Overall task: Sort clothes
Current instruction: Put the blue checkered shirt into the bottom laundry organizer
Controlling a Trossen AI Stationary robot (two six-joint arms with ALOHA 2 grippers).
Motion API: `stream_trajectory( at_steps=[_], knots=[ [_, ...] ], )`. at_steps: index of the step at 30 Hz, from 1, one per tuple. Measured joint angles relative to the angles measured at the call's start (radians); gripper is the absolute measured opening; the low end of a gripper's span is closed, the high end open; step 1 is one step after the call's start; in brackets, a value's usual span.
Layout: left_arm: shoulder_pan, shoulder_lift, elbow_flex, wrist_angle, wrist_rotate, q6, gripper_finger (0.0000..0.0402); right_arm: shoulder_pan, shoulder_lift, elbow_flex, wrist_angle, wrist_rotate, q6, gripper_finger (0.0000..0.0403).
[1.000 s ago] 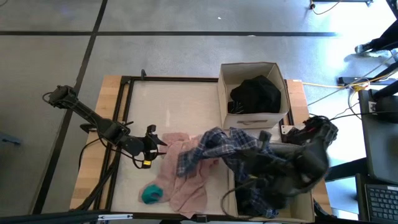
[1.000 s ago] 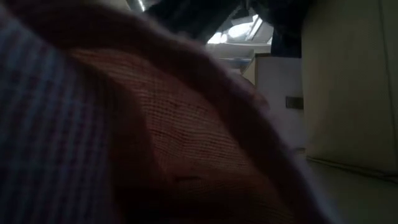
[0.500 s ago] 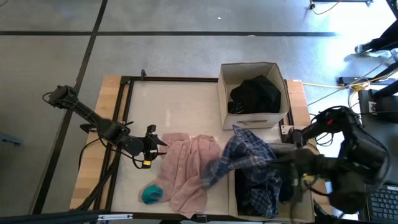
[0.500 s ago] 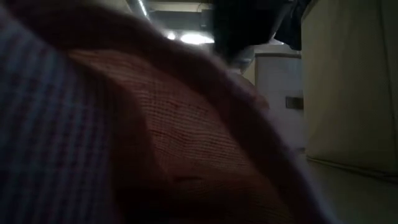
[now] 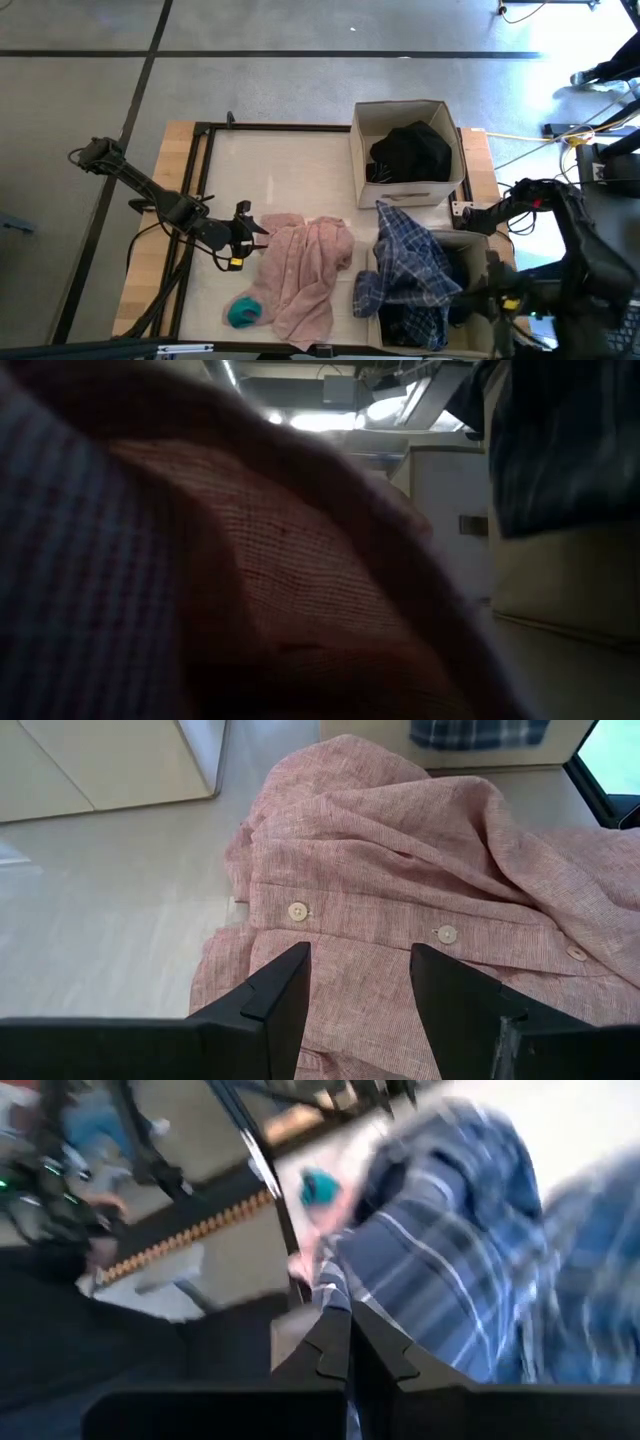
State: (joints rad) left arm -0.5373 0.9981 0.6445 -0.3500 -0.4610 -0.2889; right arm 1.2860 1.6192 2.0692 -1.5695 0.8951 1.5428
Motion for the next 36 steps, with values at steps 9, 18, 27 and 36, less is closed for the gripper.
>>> stream_trajectory(
  at_steps=[9, 18, 27, 36],
  knots=[
    [0.001, -0.001, 0.000, 0.001, 0.000, 0.008, 0.0164, 0.001, -0.052, -0.433, -0.001, -0.348, 0.426, 0.0003],
    [0.001, -0.001, 0.000, 0.000, -0.014, 0.017, 0.0164, 0.042, -0.103, -0.867, 0.061, -0.679, 0.656, 0.0003],
    [0.003, -0.001, 0.000, 0.001, -0.018, 0.012, 0.0164, -0.005, -0.108, -0.946, 0.098, -0.895, 0.656, 0.0010],
    [0.003, -0.001, 0.000, 0.001, -0.018, 0.008, 0.0164, -0.071, -0.113, -0.794, 0.075, -1.061, 0.603, 0.0140]
  ],
)
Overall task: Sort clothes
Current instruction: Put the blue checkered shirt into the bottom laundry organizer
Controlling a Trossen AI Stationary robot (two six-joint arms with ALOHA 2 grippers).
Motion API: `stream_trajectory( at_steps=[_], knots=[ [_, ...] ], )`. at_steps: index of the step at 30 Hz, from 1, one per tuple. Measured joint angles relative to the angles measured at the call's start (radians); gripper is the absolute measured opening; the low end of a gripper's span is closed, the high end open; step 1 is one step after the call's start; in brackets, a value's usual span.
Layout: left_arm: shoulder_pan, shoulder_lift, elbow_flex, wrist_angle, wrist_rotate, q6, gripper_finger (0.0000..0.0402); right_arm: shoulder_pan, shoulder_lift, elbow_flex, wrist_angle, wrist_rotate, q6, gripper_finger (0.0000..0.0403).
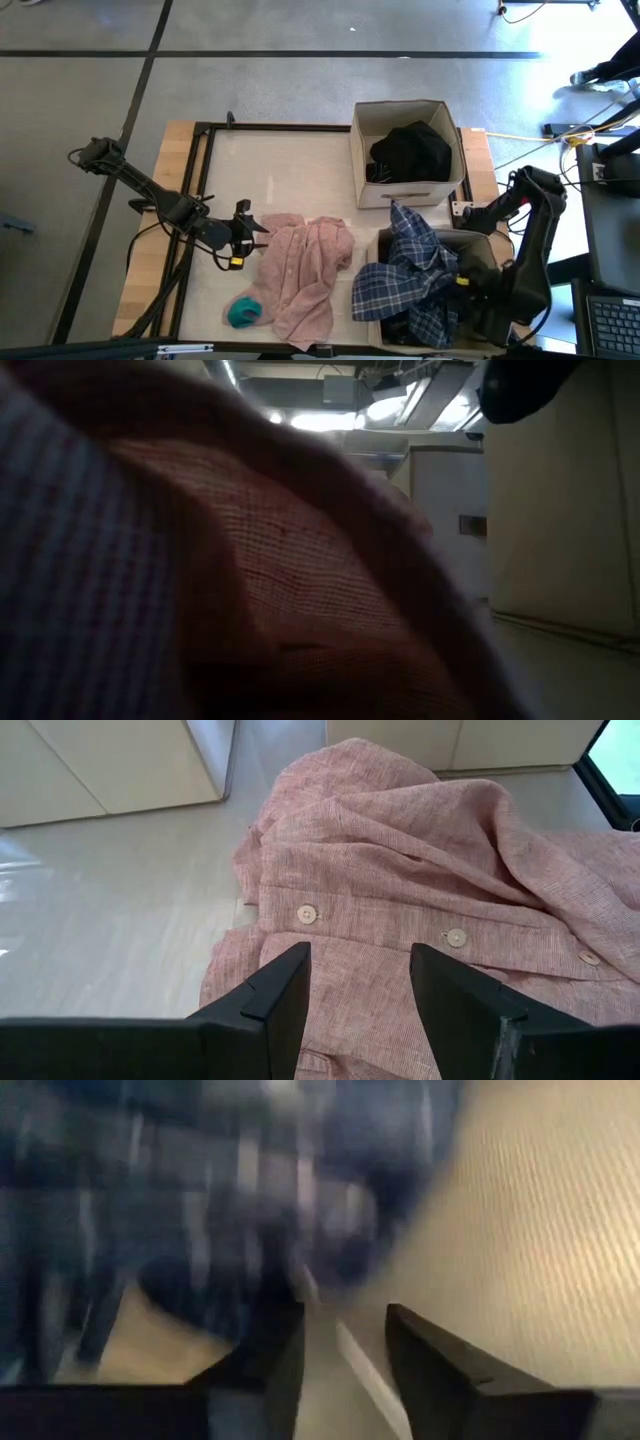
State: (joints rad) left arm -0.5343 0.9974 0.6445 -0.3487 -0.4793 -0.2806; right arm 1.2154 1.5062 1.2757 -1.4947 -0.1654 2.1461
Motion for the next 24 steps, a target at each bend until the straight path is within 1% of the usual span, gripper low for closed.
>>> stream_trajectory(
  at_steps=[3, 5, 7, 9, 11, 14, 16, 19, 22, 24],
  knots=[
    [0.000, 0.000, 0.000, 0.000, 0.000, 0.000, 0.0164, -0.028, -0.006, 0.102, -0.044, -0.107, 0.013, 0.0169],
    [0.000, 0.000, 0.000, 0.000, 0.000, 0.000, 0.0164, -0.044, -0.006, 0.181, -0.062, -0.129, 0.021, 0.0179],
    [0.000, 0.000, 0.000, 0.001, 0.000, 0.000, 0.0164, -0.059, -0.007, 0.262, -0.074, -0.102, 0.024, 0.0185],
    [0.000, 0.000, 0.000, 0.001, 0.000, 0.000, 0.0164, -0.065, -0.010, 0.334, -0.073, -0.017, 0.037, 0.0188],
    [0.000, 0.000, 0.000, 0.000, 0.000, 0.000, 0.0164, -0.066, -0.010, 0.400, -0.074, 0.109, 0.049, 0.0188],
    [0.000, 0.000, 0.000, 0.000, 0.000, 0.002, 0.0164, -0.066, -0.011, 0.469, -0.075, 0.389, -0.006, 0.0188],
    [0.000, 0.000, 0.000, 0.000, 0.000, 0.005, 0.0164, -0.066, -0.011, 0.495, -0.074, 0.589, -0.117, 0.0189],
    [0.000, 0.000, 0.000, 0.000, 0.000, 0.005, 0.0164, -0.066, -0.011, 0.506, -0.076, 0.853, -0.312, 0.0189],
    [0.000, 0.000, 0.000, 0.000, 0.000, 0.006, 0.0164, -0.086, -0.005, 0.501, -0.076, 1.066, -0.489, 0.0189],
    [0.000, 0.000, 0.000, 0.000, 0.000, 0.007, 0.0164, -0.106, 0.000, 0.481, -0.077, 1.148, -0.557, 0.0189]
  ],
)
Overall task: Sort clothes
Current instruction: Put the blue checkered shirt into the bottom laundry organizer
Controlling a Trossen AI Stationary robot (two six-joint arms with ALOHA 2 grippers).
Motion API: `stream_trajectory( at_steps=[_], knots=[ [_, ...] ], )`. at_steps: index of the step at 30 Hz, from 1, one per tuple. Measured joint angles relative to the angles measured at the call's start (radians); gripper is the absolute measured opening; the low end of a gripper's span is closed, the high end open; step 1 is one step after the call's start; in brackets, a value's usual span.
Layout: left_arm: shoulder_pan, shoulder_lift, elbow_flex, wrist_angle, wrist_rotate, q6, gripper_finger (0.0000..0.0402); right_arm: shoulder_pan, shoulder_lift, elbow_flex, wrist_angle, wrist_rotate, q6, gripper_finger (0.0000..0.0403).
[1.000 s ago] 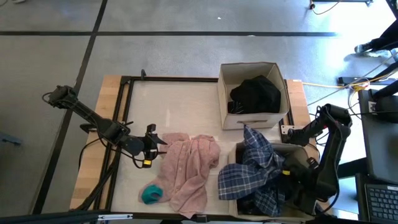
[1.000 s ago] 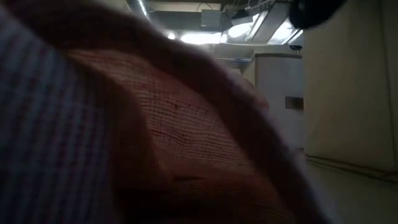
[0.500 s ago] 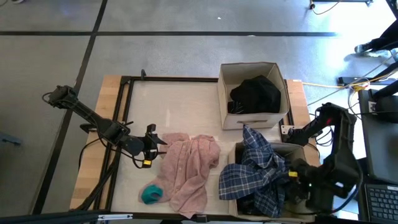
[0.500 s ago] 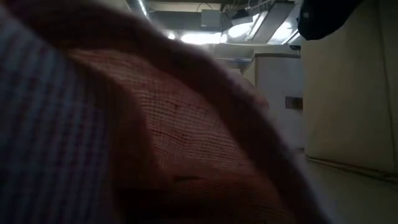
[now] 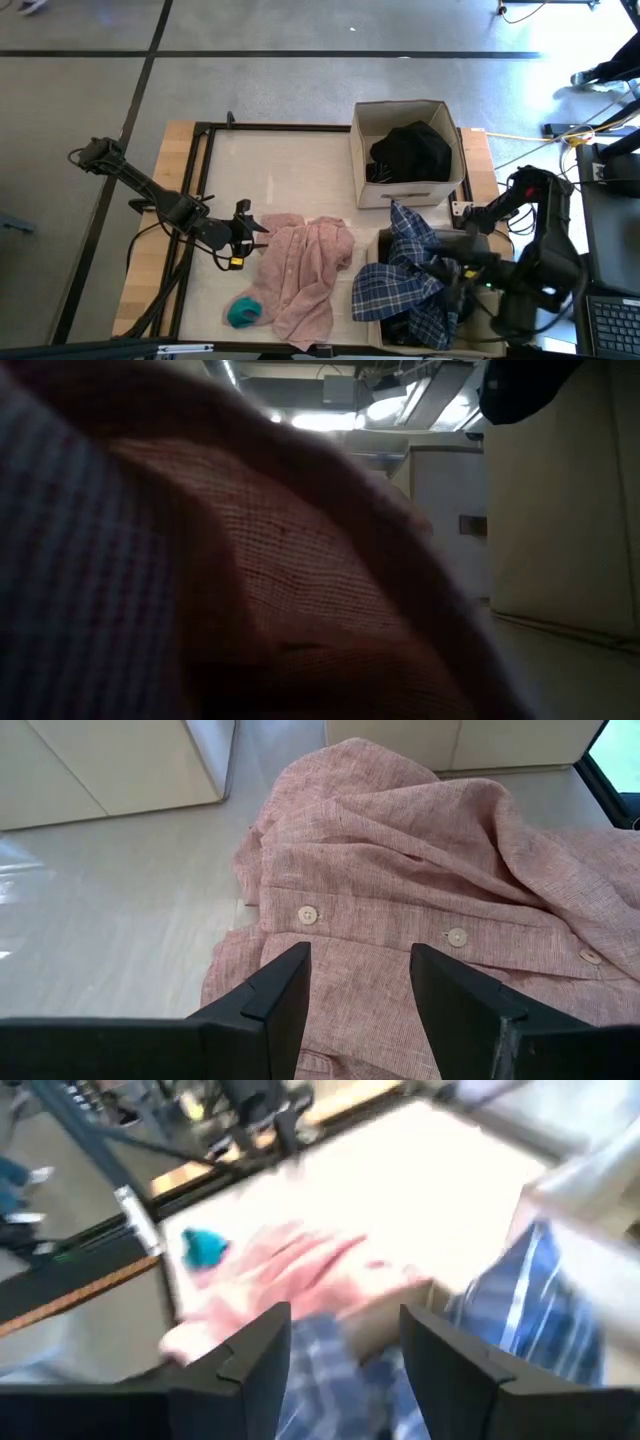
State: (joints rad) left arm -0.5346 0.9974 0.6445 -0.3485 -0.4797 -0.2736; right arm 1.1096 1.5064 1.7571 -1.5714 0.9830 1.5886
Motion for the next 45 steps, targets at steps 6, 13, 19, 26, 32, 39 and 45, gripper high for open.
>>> stream_trajectory(
  at_steps=[6, 13, 19, 26, 32, 39, 45],
  knots=[
    [0.000, 0.000, 0.000, -0.001, 0.000, 0.000, 0.0164, -0.123, 0.002, -0.111, 0.000, -0.022, -0.082, 0.0189],
    [0.000, 0.000, 0.000, -0.001, 0.000, 0.000, 0.0164, -0.209, 0.002, -0.286, 0.175, -0.116, -0.217, 0.0189],
    [0.000, 0.000, 0.000, -0.001, 0.000, 0.000, 0.0164, -0.222, 0.002, -0.400, 0.350, -0.197, -0.308, 0.0189],
    [0.000, 0.000, 0.000, -0.002, 0.000, -0.004, 0.0164, -0.220, 0.002, -0.521, 0.422, -0.321, -0.312, 0.0189],
    [0.000, 0.000, 0.000, -0.003, 0.000, -0.004, 0.0164, -0.220, 0.002, -0.626, 0.455, -0.407, -0.269, 0.0189],
    [0.000, 0.000, 0.000, -0.003, 0.000, -0.007, 0.0164, -0.220, 0.001, -0.749, 0.557, -0.455, -0.248, 0.0189],
    [0.000, 0.000, 0.000, -0.005, 0.000, -0.007, 0.0164, -0.219, -0.001, -0.840, 0.661, -0.481, -0.248, 0.0189]
  ],
)
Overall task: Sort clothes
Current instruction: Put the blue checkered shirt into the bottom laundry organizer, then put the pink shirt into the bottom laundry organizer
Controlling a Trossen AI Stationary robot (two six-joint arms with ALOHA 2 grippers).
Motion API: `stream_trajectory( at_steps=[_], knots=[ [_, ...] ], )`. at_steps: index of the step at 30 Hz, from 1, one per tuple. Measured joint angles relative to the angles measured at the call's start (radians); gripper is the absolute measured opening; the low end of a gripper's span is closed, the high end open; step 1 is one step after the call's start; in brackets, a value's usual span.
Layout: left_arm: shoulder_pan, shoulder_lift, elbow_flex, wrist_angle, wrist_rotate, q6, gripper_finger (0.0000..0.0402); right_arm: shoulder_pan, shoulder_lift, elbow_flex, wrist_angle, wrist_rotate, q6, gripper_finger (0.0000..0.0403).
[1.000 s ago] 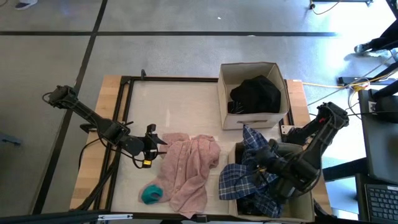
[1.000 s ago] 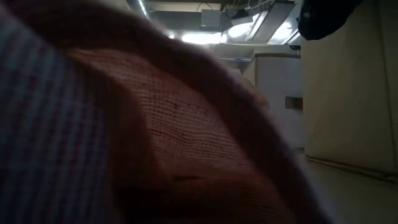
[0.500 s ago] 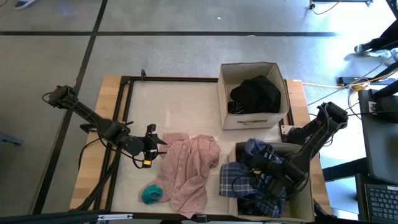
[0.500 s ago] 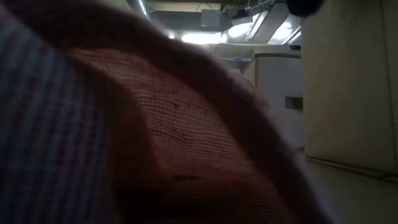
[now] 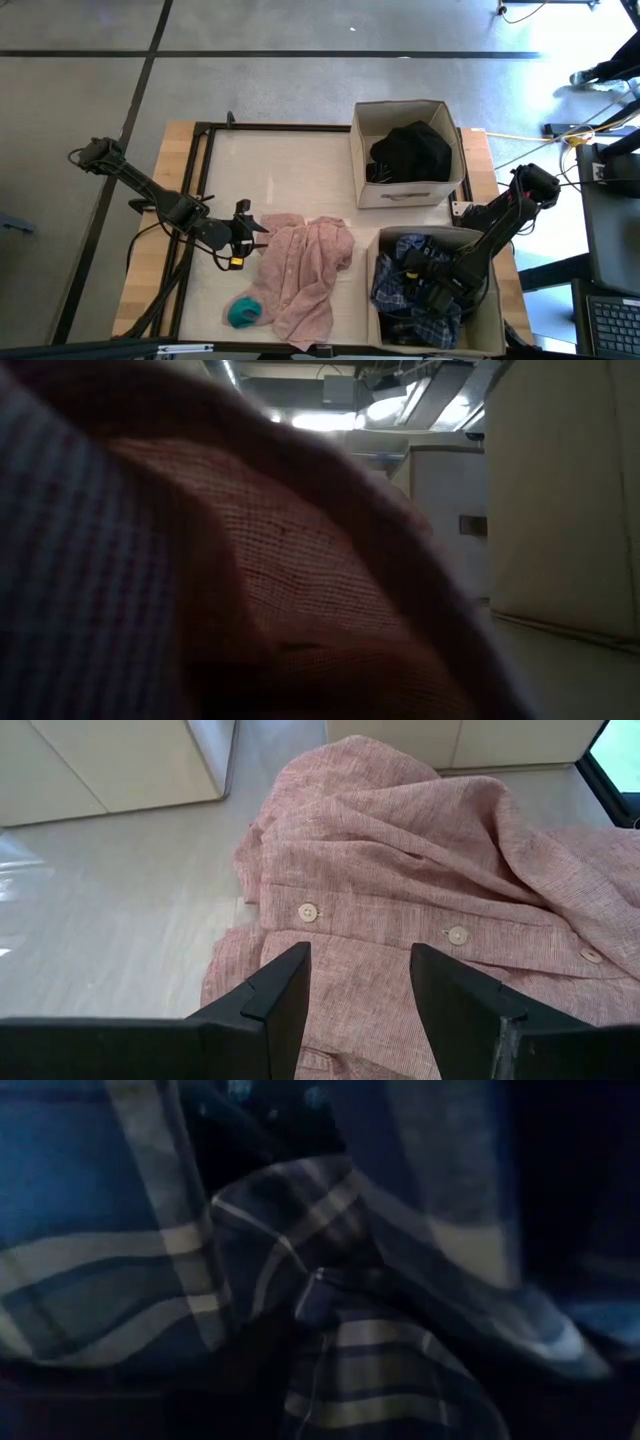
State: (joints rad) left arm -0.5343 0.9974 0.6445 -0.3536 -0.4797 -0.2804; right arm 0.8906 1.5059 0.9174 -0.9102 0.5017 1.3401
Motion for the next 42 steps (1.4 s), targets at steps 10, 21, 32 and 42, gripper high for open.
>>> stream_trajectory(
  at_steps=[10, 21, 32, 42],
  knots=[
    [0.000, 0.000, 0.000, -0.003, 0.000, 0.000, 0.0164, 0.000, 0.000, -0.052, 0.039, -0.079, -0.002, 0.0189],
    [0.000, 0.000, 0.000, -0.002, 0.000, -0.001, 0.0164, -0.001, 0.002, 0.157, -0.181, -0.219, -0.011, 0.0189],
    [0.000, 0.000, 0.000, -0.002, 0.000, -0.001, 0.0164, 0.000, 0.002, 0.459, -0.345, -0.082, -0.096, 0.0189],
    [0.000, 0.000, 0.000, -0.002, 0.000, -0.001, 0.0164, -0.001, 0.002, 0.545, -0.215, 0.172, -0.274, 0.0189]
  ],
)
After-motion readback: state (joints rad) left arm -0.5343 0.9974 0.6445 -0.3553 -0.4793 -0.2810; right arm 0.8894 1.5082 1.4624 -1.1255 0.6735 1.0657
